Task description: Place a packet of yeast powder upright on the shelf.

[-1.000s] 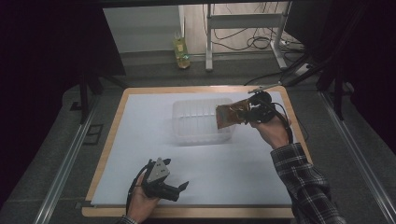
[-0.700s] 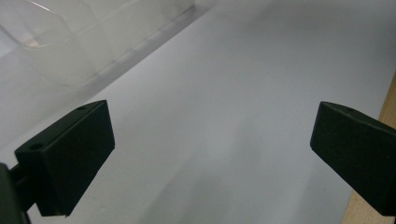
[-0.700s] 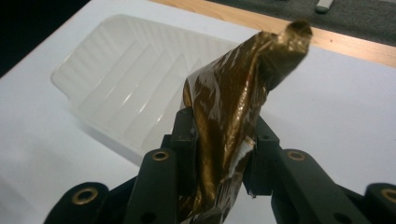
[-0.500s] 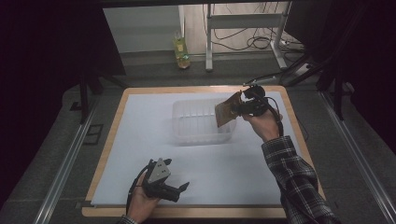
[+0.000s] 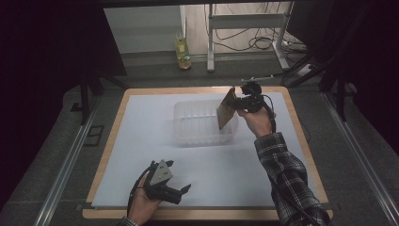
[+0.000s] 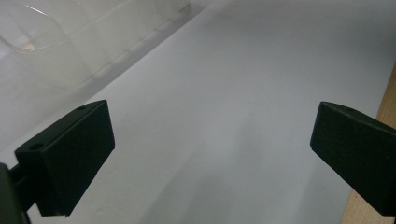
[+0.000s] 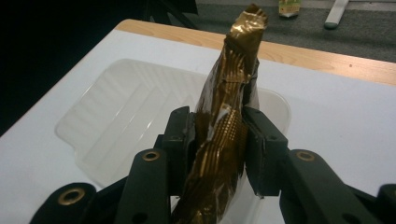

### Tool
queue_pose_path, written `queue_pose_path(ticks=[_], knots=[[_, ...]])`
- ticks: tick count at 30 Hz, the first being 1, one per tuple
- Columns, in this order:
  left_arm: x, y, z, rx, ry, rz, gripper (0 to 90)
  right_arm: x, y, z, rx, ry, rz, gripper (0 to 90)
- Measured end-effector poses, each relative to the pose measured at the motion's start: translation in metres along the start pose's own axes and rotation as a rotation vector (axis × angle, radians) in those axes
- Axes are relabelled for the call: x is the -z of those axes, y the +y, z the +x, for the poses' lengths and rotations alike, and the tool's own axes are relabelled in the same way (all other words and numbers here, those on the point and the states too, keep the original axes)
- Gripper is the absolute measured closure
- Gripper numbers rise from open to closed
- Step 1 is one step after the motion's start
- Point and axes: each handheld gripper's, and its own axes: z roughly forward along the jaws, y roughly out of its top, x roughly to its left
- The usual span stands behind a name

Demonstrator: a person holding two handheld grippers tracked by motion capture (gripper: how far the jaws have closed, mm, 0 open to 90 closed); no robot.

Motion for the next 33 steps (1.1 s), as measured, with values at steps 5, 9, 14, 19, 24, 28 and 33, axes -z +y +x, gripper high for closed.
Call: queue_pose_path(ticks=[5,9,14,19,24,28,33], knots=[[0.0,0.0,0.0,-0.008,0.001,0.001,0.0,-0.011,0.002,0.001,0.0,-0.011,0.001,65.5],[0.001,0.0,0.0,-0.009,0.008,-0.002,0.0,-0.024,0.002,0.001,-0.009,-0.02,-0.002,66.6],[0.002,0.0,0.002,-0.011,0.015,-0.008,0.0,-0.035,0.002,-0.002,-0.032,-0.025,-0.019,69.3],[0.001,-0.001,0.002,-0.024,0.019,0.002,0.0,-0.039,0.001,-0.002,-0.02,-0.041,-0.027,71.5],[0.0,0.0,0.001,-0.034,0.026,0.01,0.0,-0.039,0.0,-0.002,-0.015,-0.045,-0.028,69.0],[0.0,-0.001,0.003,-0.023,0.027,0.018,0.0,-0.037,0.0,0.0,0.002,-0.047,-0.025,61.0],[0.0,-0.002,0.005,0.006,0.021,0.013,0.2,-0.034,-0.002,0.001,0.028,-0.05,-0.023,50.3]])
